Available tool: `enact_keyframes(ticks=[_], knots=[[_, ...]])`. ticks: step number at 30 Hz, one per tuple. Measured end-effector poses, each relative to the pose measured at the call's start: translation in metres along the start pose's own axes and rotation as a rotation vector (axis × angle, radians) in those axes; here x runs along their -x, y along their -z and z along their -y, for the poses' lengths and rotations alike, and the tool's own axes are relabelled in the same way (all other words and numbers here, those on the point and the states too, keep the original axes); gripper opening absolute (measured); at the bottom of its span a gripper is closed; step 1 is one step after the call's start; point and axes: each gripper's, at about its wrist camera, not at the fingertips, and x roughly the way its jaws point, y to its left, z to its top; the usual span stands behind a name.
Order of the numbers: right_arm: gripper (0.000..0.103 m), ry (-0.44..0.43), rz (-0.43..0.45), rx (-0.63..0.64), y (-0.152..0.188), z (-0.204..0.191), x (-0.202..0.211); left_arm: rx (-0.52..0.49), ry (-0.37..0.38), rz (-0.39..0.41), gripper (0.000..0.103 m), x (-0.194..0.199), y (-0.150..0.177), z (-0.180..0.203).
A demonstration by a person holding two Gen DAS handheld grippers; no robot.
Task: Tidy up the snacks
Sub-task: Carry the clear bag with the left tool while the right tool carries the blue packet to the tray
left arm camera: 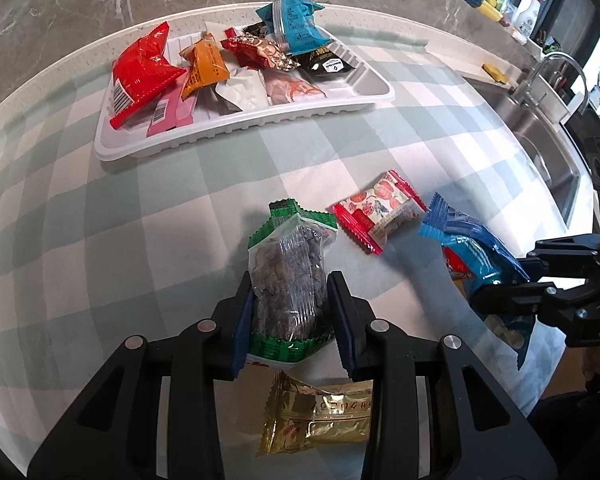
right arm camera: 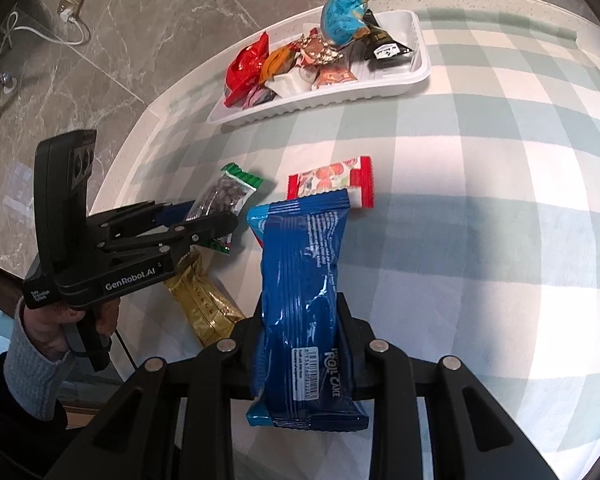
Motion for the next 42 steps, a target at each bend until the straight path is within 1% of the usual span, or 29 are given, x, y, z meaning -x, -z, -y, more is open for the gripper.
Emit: enact_keyframes(ticks=[9, 16, 24, 31, 42], knots=[[0.031, -0.015, 0.012, -0.010, -0.017, 0.004, 0.003, 0.029, 0.005, 0.018, 0.033, 0.005, -0.012, -0.008], [0.031, -0.024, 0.030, -0.008, -0.043, 0.007, 0.004, 0.070, 0.018, 0.033, 0.033, 0.008, -0.027, -0.021], [0.031, -0.038, 0.061, -0.006, -0.084, 0.008, 0.003, 0.101, 0.023, 0.064, 0.033, 0.012, -0.053, -0.037], [0.031, -0.047, 0.083, 0.007, -0.118, 0.006, -0.001, 0.125, 0.032, 0.094, 0.033, 0.015, -0.083, -0.054], [0.031, -0.067, 0.108, 0.024, -0.163, -0.001, -0.007, 0.142, 0.035, 0.127, 0.033, 0.017, -0.121, -0.072]])
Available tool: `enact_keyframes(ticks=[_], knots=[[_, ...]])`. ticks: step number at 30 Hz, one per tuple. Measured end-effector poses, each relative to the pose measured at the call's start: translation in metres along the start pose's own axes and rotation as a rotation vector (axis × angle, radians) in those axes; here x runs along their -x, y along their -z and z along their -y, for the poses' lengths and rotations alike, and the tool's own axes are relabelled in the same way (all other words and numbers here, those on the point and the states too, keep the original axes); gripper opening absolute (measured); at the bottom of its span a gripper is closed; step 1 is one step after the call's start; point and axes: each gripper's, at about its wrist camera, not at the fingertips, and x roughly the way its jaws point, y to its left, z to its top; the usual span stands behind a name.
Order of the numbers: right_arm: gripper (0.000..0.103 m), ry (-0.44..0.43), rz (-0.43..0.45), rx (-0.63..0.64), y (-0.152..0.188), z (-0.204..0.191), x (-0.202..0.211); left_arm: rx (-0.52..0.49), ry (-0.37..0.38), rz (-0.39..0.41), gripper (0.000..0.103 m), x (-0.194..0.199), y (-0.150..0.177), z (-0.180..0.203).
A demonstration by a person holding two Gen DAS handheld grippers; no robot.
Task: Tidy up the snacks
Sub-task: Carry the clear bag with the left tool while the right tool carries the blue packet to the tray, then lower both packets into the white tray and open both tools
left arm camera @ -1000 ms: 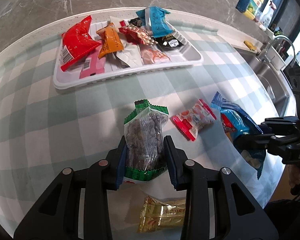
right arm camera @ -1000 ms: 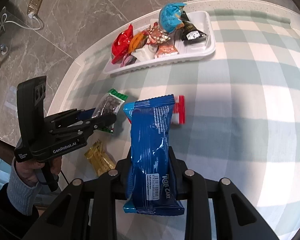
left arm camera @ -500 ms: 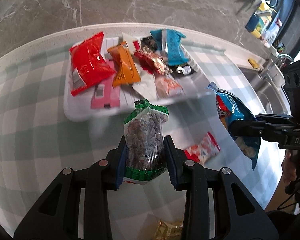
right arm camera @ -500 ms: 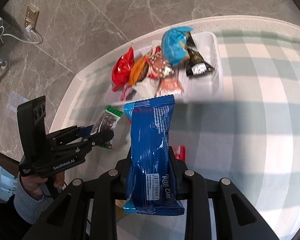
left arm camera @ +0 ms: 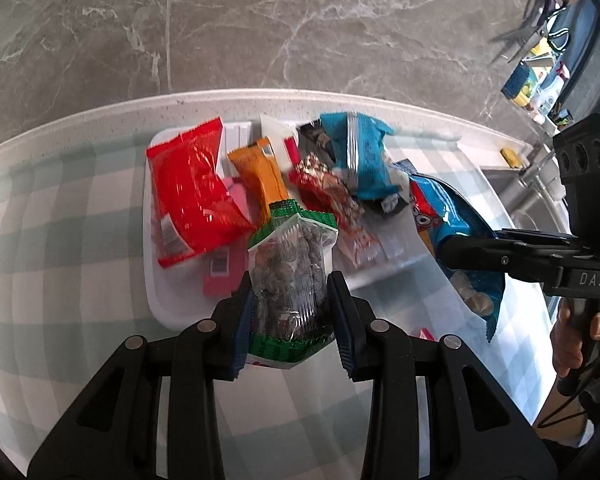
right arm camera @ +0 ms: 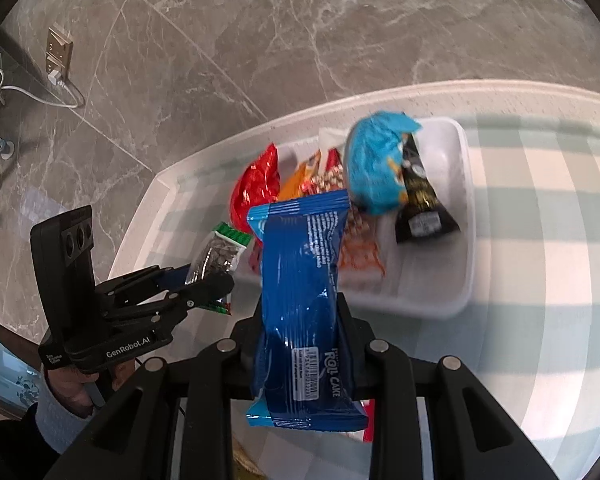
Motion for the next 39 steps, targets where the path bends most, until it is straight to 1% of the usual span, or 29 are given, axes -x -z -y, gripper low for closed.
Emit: enact_keyframes(ticks=[12, 19, 26, 39], knots=[[0.031, -0.011, 0.003, 0.020, -0.037, -0.009, -0.018, 0.012, -0.006, 0.027, 0.033, -0.008, -0.037, -0.009], [0.031, -0.014, 0.009, 0.006, -0.054, -0.007, -0.032, 0.023, -0.015, 0.030, 0.033, -0.018, -0.056, -0.014], [0.031, -0.009, 0.005, -0.018, -0.070, 0.001, -0.045, 0.041, -0.016, 0.028, 0.033, -0.030, -0.066, -0.020], [0.031, -0.004, -0.007, -0.038, -0.087, 0.008, -0.066, 0.064, -0.020, 0.020, 0.033, -0.052, -0.076, -0.023]])
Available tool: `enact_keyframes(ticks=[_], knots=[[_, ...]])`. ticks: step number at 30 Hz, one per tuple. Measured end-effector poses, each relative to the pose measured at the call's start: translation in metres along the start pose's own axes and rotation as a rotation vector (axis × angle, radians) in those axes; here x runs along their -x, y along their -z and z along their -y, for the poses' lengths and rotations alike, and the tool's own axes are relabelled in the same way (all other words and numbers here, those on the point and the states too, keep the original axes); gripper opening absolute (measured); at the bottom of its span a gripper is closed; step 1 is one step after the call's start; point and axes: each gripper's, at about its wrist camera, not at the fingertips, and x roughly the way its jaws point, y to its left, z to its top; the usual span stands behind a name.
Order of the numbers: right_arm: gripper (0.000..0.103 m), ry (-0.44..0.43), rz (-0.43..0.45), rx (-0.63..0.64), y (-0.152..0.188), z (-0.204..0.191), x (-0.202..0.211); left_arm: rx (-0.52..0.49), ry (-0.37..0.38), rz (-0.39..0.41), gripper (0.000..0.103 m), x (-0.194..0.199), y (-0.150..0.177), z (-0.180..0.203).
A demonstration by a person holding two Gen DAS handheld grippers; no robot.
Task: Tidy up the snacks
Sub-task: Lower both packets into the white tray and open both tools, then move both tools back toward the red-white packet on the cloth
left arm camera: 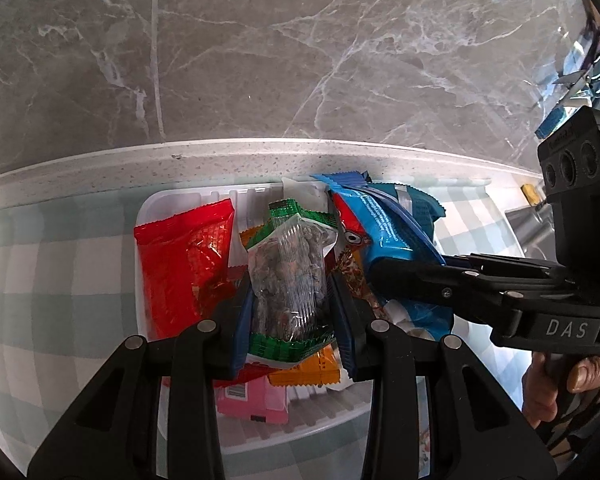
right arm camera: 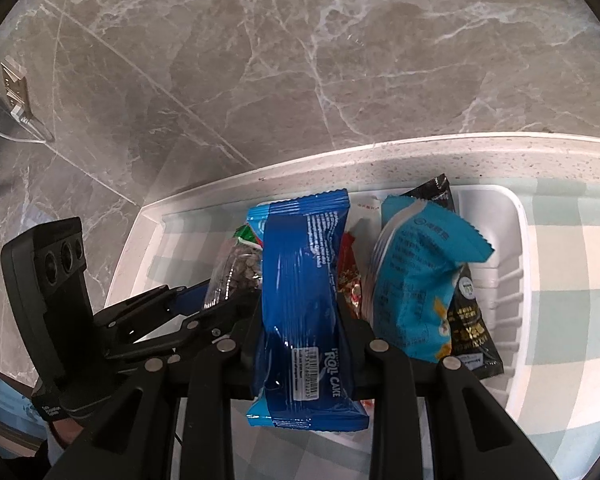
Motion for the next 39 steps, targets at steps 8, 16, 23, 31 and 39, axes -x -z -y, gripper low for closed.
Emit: enact_keyframes(ticks=[8, 16, 23, 31, 39], knots=[[0.031, 0.025, -0.012, -0.013, -0.001, 0.007, -0.010, 0.013, -0.011, -0.018, 0.034, -0.019, -0.001, -0.002], [0.032, 0.036, -0.032, -0.003, -0.001, 0.007, -0.020, 0.017, -0.014, -0.029, 0.039, -0.035, 0.003, -0.003], [0.033, 0.051, -0.033, 0.011, -0.001, 0.001, -0.021, 0.014, -0.018, -0.012, 0.049, -0.037, 0.000, -0.002], [0.039, 0.032, -0.006, 0.008, -0.007, -0.003, -0.012, 0.009, -0.021, 0.023, 0.052, -0.023, -0.004, -0.001], [0.041, 0.019, 0.009, 0.014, -0.004, -0.008, -0.001, -0.011, -0.028, 0.044, 0.053, -0.012, -0.002, 0.004]])
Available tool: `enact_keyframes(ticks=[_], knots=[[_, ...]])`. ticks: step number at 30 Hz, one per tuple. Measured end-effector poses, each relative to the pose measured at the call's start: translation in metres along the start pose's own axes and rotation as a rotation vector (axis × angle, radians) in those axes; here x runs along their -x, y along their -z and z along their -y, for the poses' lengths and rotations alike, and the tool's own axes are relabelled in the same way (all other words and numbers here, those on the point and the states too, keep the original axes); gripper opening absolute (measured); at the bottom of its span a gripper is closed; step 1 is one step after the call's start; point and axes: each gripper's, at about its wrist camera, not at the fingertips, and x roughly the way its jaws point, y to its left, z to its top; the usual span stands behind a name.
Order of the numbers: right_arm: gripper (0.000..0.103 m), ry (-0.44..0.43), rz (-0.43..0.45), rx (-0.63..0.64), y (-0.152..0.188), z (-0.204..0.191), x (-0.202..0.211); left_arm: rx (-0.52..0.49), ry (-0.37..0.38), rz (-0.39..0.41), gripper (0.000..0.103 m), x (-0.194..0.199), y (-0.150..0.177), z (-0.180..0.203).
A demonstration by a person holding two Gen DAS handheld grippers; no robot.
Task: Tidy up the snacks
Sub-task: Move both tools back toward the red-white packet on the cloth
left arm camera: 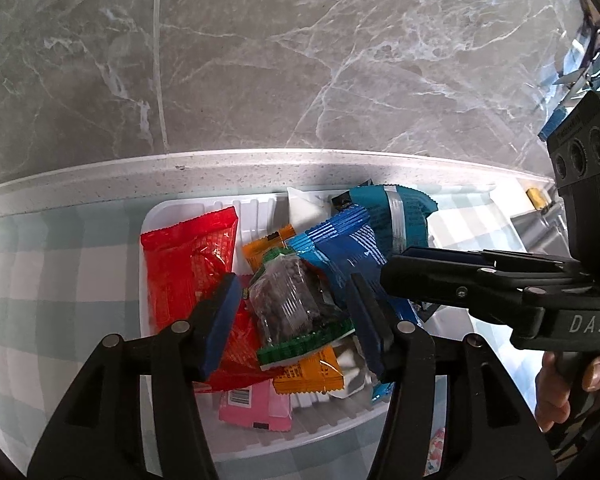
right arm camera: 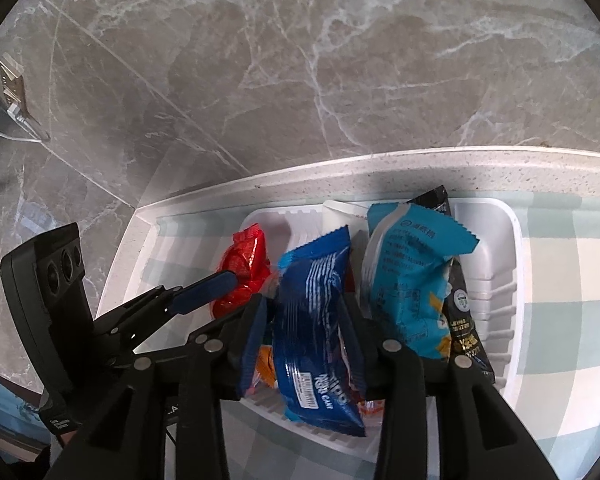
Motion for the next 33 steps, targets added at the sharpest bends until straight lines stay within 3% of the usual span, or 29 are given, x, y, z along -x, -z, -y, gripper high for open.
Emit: enact_keyframes(ticks=[15, 33], knots=[[0.048, 0.035, 0.046, 0.111, 0.037, -0.012, 0.051, 0.004, 0.010, 0.043, 0.053, 0.065, 0.027, 0.011], [0.053, 0.097, -0.038, 0.335, 0.132, -0.041, 0.077, 0.010, 0.044, -0.019, 0.054, 0.116, 0.115, 0.036]])
